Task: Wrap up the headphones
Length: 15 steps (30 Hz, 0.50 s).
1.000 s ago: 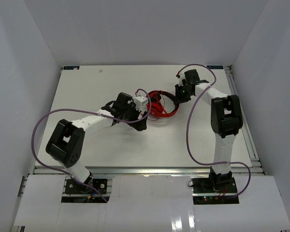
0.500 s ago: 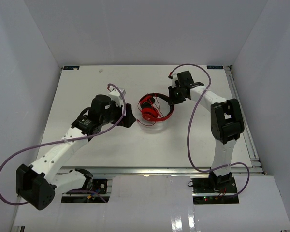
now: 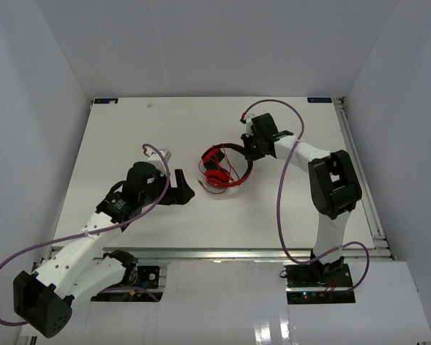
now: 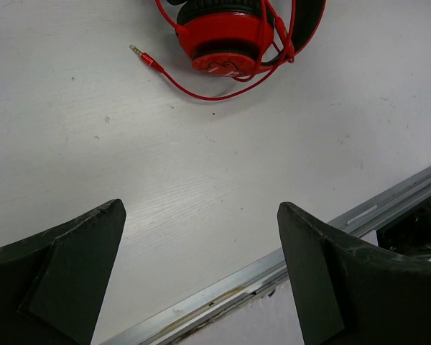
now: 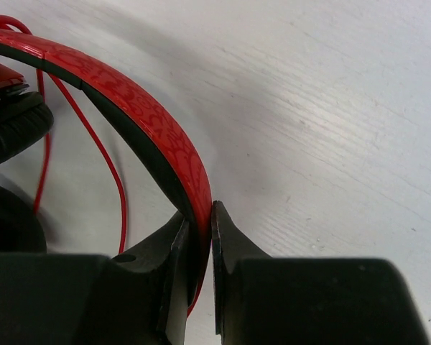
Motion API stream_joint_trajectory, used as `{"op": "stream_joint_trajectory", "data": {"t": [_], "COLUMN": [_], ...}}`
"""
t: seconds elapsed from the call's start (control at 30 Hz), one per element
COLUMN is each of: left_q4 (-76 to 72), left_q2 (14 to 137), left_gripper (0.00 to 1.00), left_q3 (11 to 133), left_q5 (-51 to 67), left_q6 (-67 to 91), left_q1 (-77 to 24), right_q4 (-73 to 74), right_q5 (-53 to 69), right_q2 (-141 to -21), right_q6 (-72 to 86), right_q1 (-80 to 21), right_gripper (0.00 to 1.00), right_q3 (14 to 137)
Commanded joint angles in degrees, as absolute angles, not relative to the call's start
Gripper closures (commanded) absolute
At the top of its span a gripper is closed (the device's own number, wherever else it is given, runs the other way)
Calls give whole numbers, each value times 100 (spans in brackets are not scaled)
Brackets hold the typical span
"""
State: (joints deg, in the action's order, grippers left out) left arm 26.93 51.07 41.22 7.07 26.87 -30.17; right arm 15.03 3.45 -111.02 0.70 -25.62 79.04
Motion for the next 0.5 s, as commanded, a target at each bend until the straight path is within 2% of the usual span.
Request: {"op": "stream_joint_trajectory", "data": {"t": [0.0, 0.13, 0.27, 0.4, 0.47], "left_q4": [2663, 2661, 2593, 2591, 2593], "left_q2": [4761, 4727, 4674, 4528, 4426], "left_gripper": [2, 2, 2, 2, 2], "left_q3": [4099, 4096, 4051, 4042, 4061], "left_q5": [571, 566, 738, 766, 755], "left_q6": [2991, 3035, 3086, 3119, 3139], "left_q1": [-2988, -2988, -2988, -2988, -2988], "right_q4": [692, 599, 616, 655, 724], "right_q5": [53, 35, 35, 34, -185], "right_q2": [-10887, -10863, -10854, -10734, -10626], "right_q6": [26, -142, -159, -269, -362], "right_q1": [-2566, -2568, -2575, -2574, -2574], "right_gripper": [92, 88, 73, 45, 34], "right_q3": [7597, 7476, 7381, 7315, 7295]}}
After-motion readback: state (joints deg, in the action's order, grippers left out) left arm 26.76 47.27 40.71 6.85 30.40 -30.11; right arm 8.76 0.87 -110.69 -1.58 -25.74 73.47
